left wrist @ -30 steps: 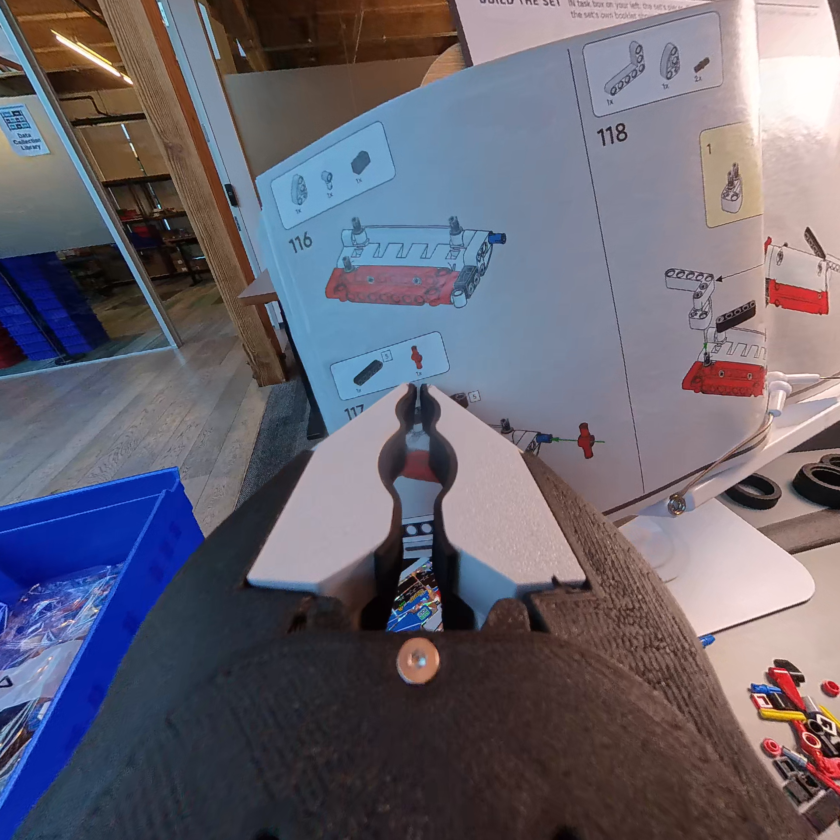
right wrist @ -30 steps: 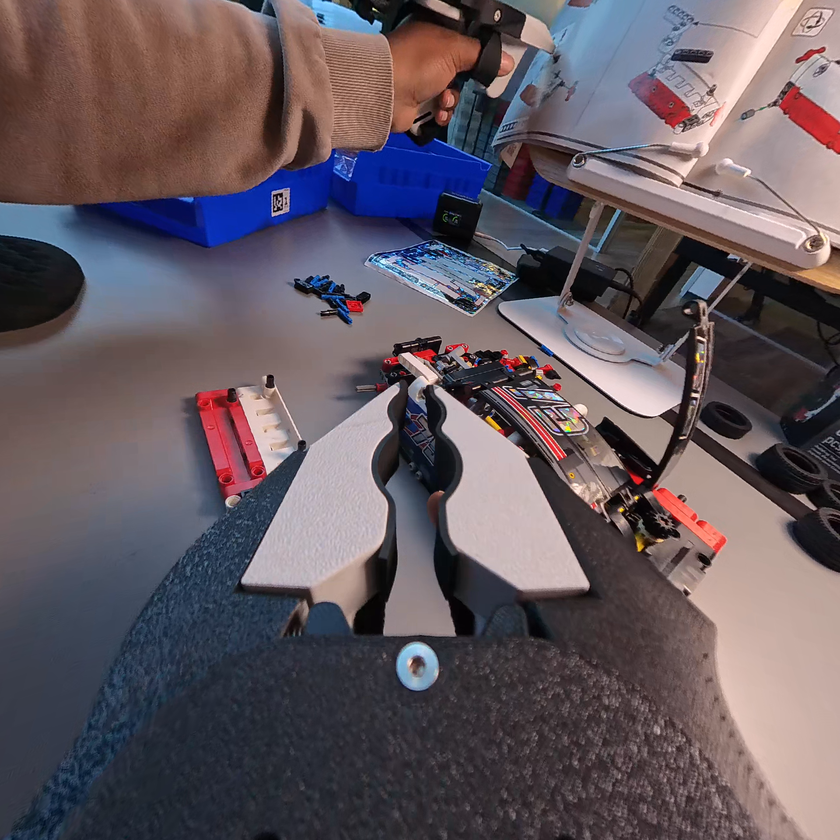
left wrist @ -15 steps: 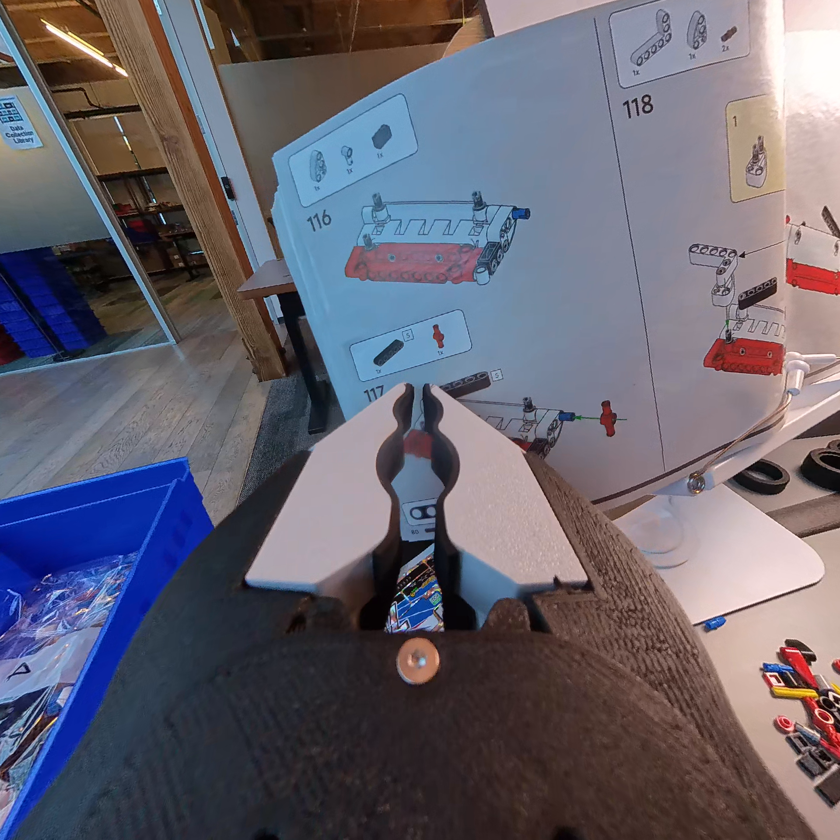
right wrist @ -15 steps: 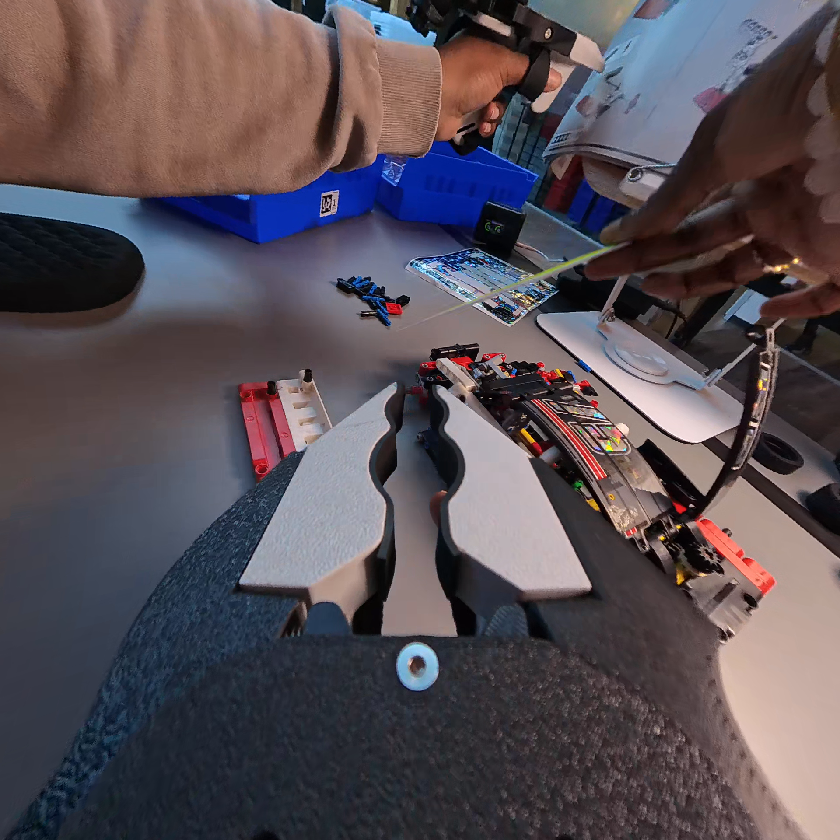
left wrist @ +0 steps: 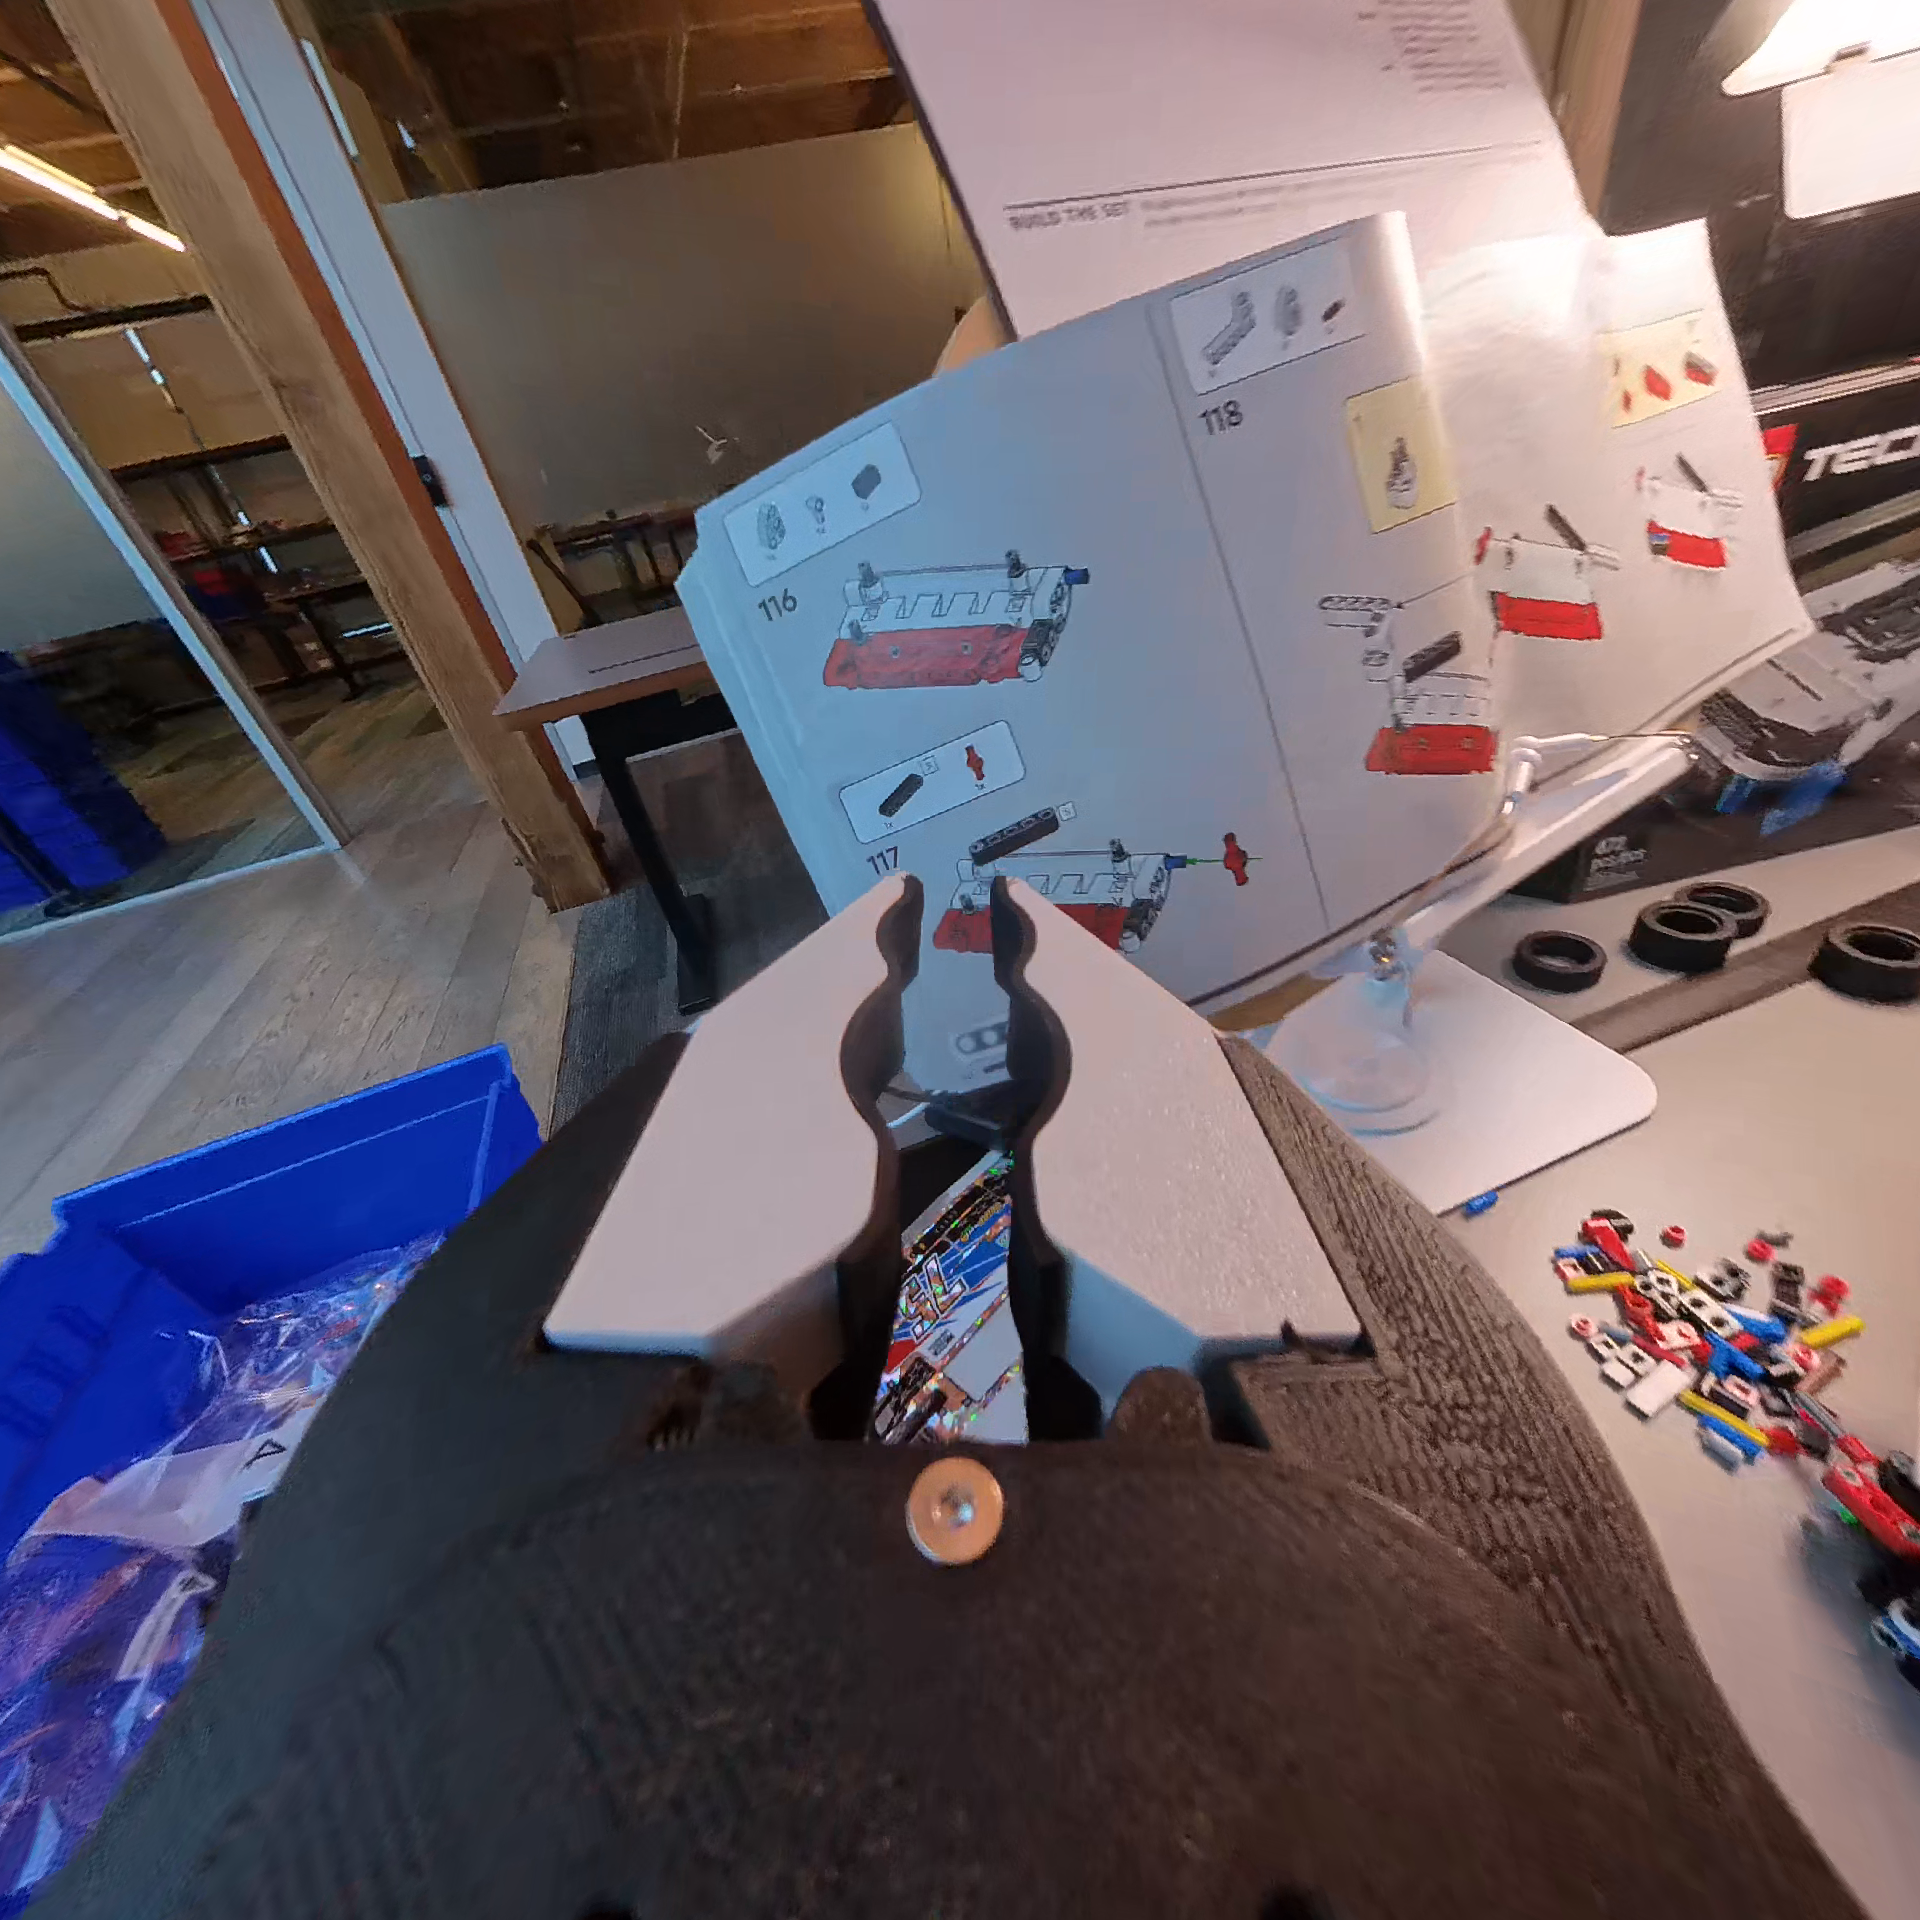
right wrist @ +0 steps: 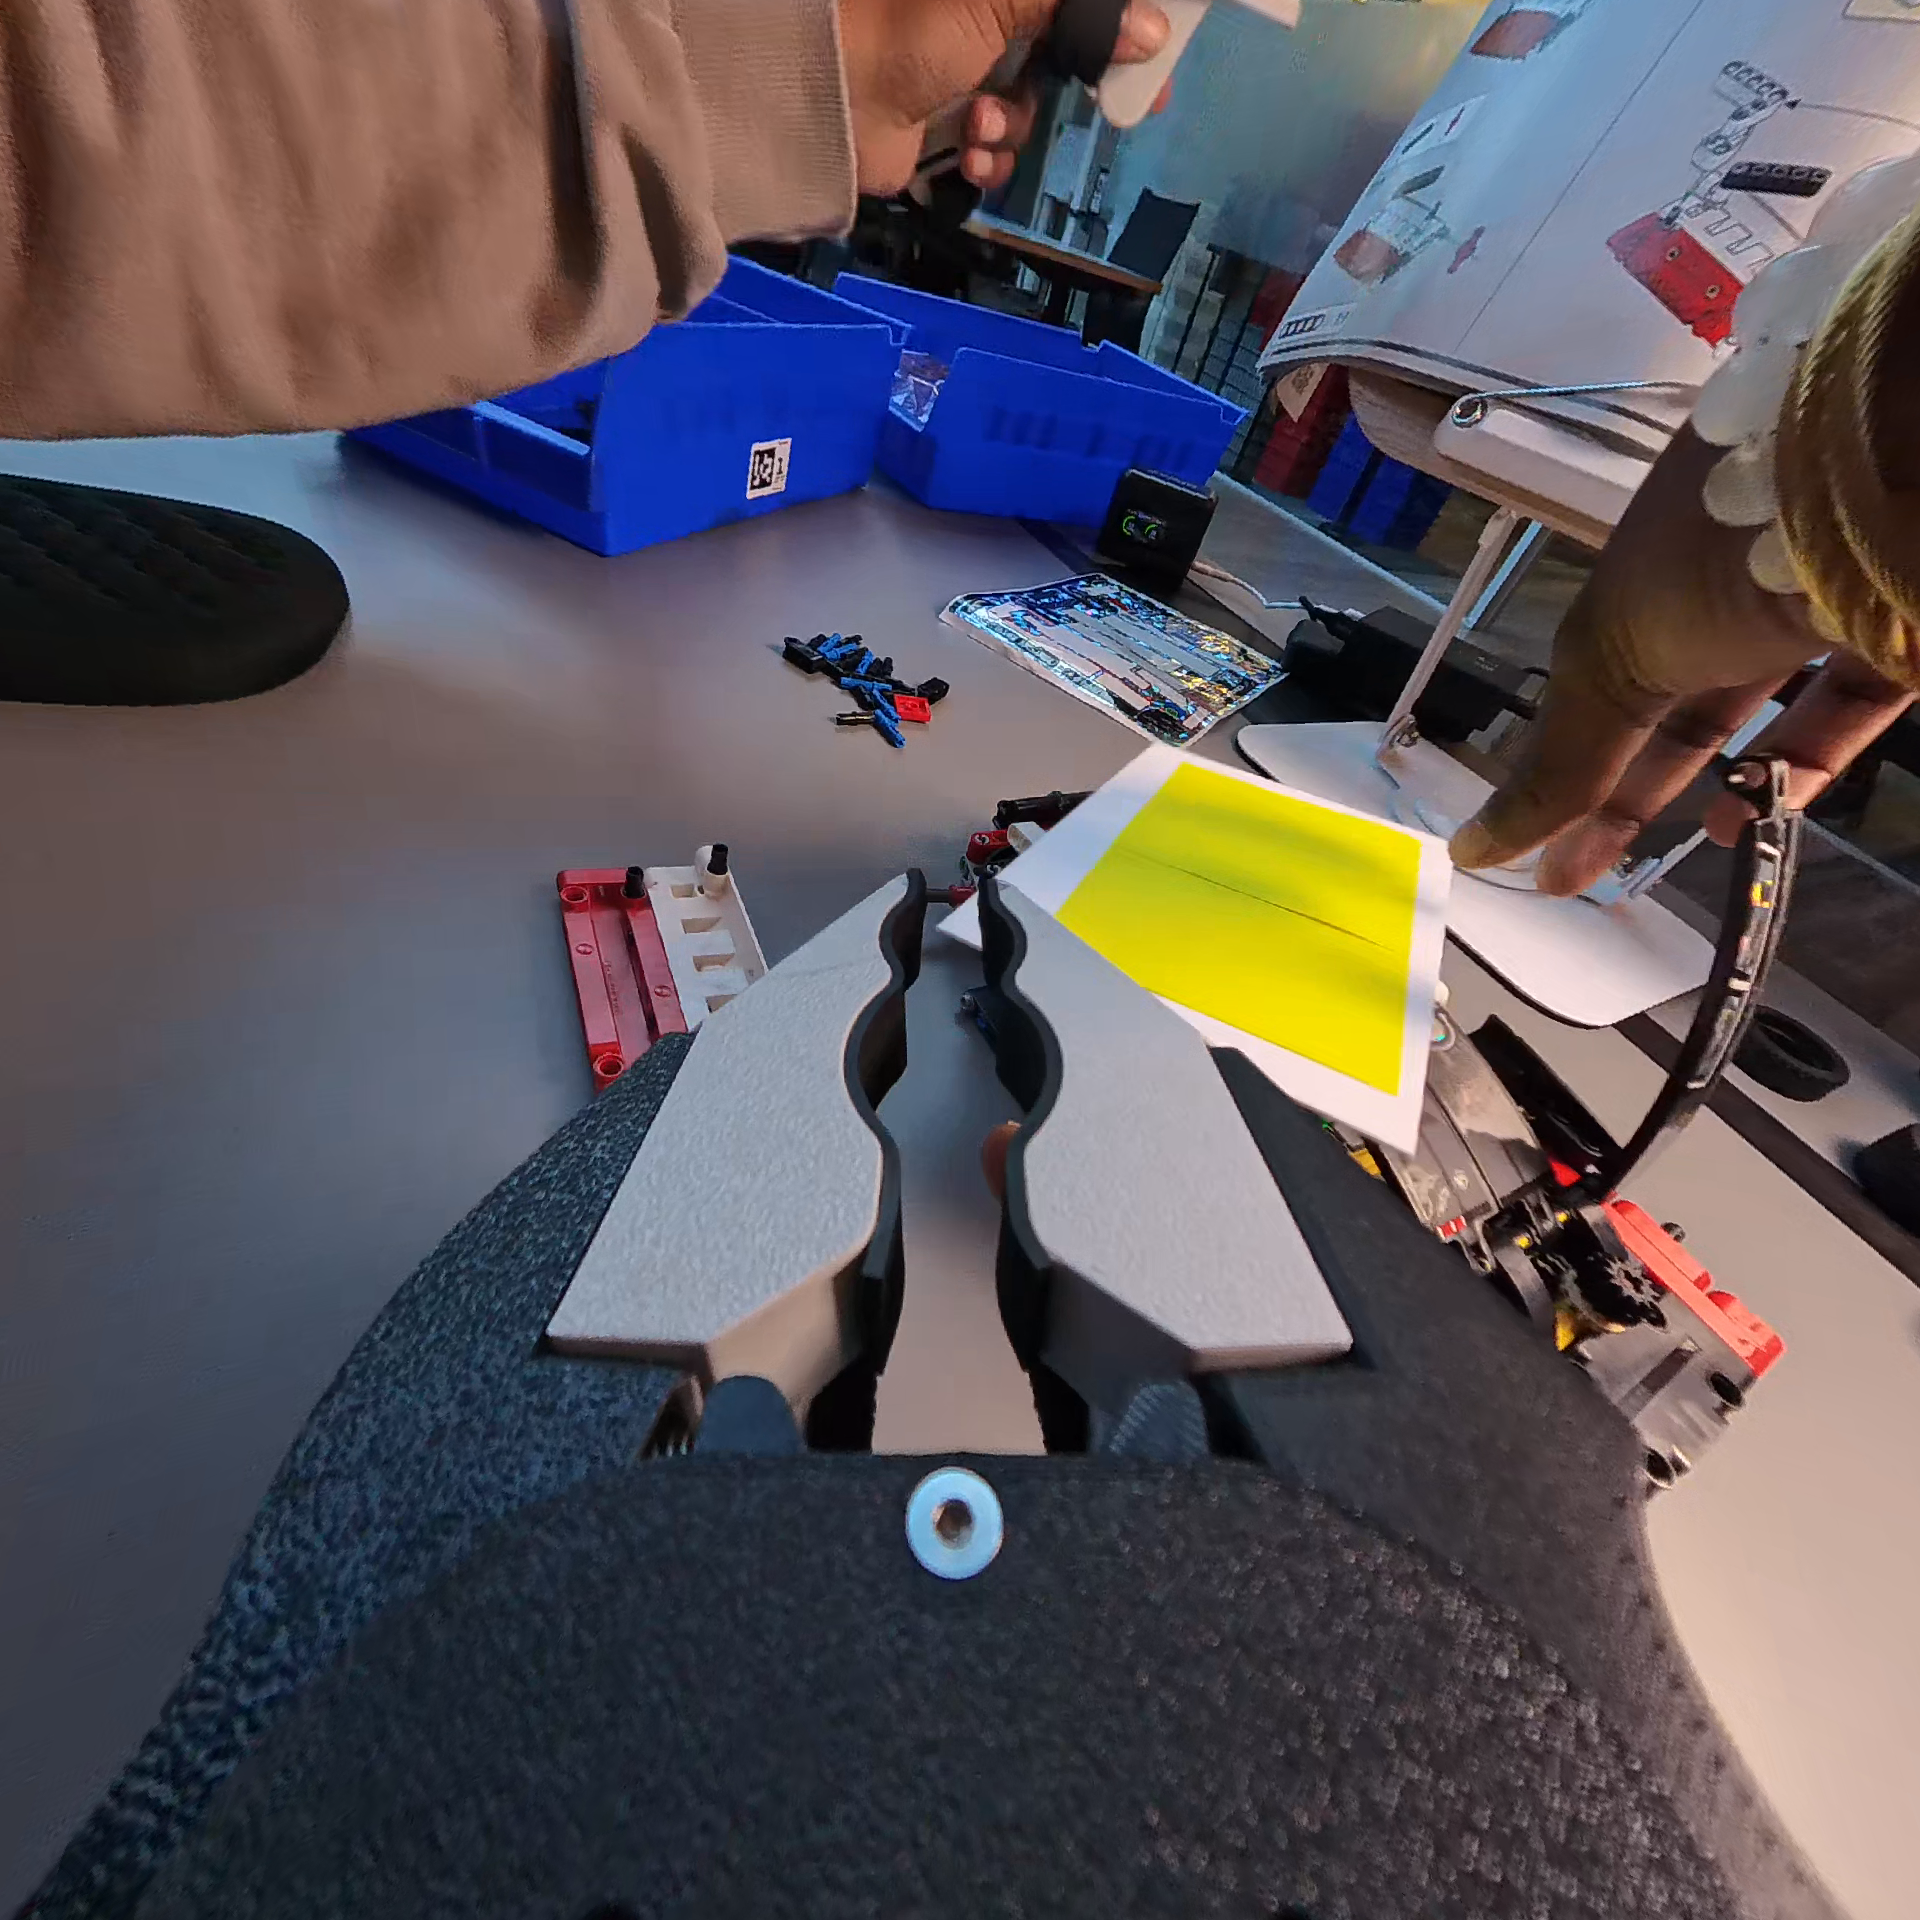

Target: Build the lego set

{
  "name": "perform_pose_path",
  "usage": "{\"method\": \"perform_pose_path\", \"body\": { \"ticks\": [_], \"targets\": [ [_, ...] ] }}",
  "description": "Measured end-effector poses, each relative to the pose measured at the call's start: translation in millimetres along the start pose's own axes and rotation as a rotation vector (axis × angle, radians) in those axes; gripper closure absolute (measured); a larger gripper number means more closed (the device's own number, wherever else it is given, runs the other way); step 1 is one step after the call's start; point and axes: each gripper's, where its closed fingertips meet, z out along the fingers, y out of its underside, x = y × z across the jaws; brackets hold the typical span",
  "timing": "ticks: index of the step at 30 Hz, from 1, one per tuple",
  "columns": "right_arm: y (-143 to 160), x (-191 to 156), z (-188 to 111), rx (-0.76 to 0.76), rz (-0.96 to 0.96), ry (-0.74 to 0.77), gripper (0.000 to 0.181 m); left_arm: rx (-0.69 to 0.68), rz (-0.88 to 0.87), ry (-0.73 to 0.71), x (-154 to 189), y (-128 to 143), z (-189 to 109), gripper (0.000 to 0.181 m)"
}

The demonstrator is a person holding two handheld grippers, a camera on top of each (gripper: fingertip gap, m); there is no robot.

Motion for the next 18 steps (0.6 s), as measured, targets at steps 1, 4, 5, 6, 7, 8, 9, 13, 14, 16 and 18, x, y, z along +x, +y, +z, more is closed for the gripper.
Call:
{"method": "perform_pose_path", "body": {
  "ticks": [1, 4, 5, 6, 7, 8, 9, 13, 14, 16, 18],
  "targets": [
    [0, 0, 0, -0.001, 0.000, -0.001, 0.174, -0.001, 0.017, 0.019, 3, -3, -13, 0.169],
    [1, -1, 1, -0.006, 0.000, -0.002, 0.174, -0.075, 0.036, 0.142, 23, 4, -50, 0.164],
    [1, -1, 1, -0.006, 0.004, -0.003, 0.174, -0.134, 0.038, 0.207, 34, 12, -62, 0.161],
    [1, -1, 2, -0.006, 0.008, -0.004, 0.174, -0.180, 0.049, 0.270, 46, 20, -75, 0.160],
    [1, -2, 2, -0.005, 0.011, -0.006, 0.174, -0.225, 0.068, 0.329, 57, 29, -89, 0.159],
    [1, -2, 2, -0.005, 0.013, -0.008, 0.173, -0.285, 0.084, 0.389, 69, 42, -103, 0.157],
    [1, -2, 2, -0.004, 0.014, -0.010, 0.174, -0.353, 0.092, 0.457, 84, 55, -119, 0.156],
    [0, -1, 2, -0.006, 0.015, -0.003, 0.174, -0.504, 0.057, 0.675, 149, 99, -181, 0.153],
    [0, -1, 2, -0.006, 0.013, -0.001, 0.174, -0.494, 0.029, 0.695, 165, 106, -192, 0.152],
    [-1, -1, 2, -0.003, 0.011, 0.002, 0.174, -0.474, -0.023, 0.666, 186, 123, -206, 0.152],
    [-2, -1, 1, 0.003, 0.013, 0.004, 0.174, -0.459, -0.057, 0.563, 191, 142, -213, 0.152]
  ]
}}
